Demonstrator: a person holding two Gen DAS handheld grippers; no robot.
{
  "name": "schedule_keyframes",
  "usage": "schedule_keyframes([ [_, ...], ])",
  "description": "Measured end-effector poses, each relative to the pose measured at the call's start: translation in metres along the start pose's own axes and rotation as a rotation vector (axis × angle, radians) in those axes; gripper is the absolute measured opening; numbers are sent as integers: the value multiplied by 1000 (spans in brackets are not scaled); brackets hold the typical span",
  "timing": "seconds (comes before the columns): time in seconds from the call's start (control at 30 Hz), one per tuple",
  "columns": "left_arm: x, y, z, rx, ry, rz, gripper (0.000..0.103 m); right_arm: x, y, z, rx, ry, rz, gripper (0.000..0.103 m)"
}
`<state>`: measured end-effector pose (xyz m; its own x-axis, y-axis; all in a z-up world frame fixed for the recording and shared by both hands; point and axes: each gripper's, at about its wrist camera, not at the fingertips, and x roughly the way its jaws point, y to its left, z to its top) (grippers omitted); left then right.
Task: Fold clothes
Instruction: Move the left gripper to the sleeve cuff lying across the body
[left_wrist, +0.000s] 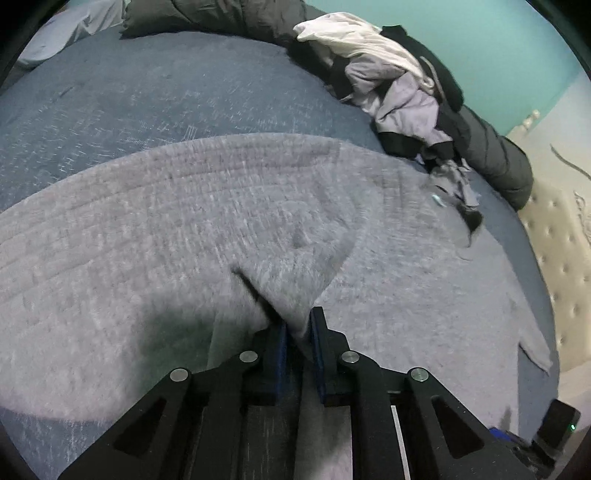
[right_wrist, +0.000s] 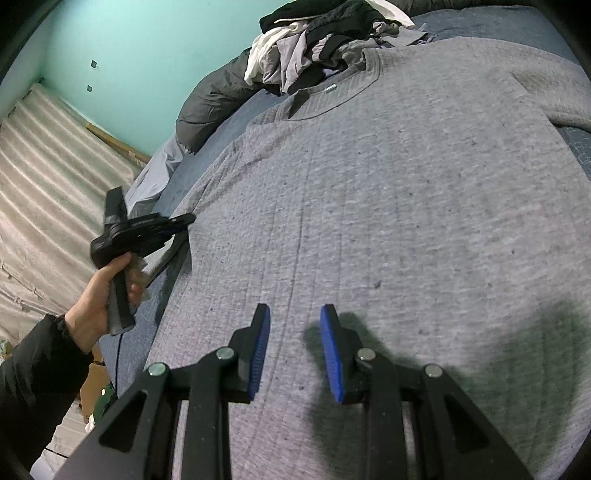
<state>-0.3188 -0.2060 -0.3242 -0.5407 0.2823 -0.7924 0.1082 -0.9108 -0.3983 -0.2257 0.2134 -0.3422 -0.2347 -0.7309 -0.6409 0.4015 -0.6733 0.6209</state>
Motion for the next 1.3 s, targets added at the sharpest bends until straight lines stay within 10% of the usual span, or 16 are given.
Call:
schedule_keyframes([
  [0.47, -99, 127, 5, -59, -67, 152, 53, 12, 8, -3, -16, 20, 7, 28],
  [0.8, -152, 239, -13, -222, -118, 309, 63, 14, 5, -2, 0, 18, 2, 28],
  [1.3, -192, 305, -29, -396, -156, 466, 78, 18, 5, -4, 7, 29, 4, 28],
])
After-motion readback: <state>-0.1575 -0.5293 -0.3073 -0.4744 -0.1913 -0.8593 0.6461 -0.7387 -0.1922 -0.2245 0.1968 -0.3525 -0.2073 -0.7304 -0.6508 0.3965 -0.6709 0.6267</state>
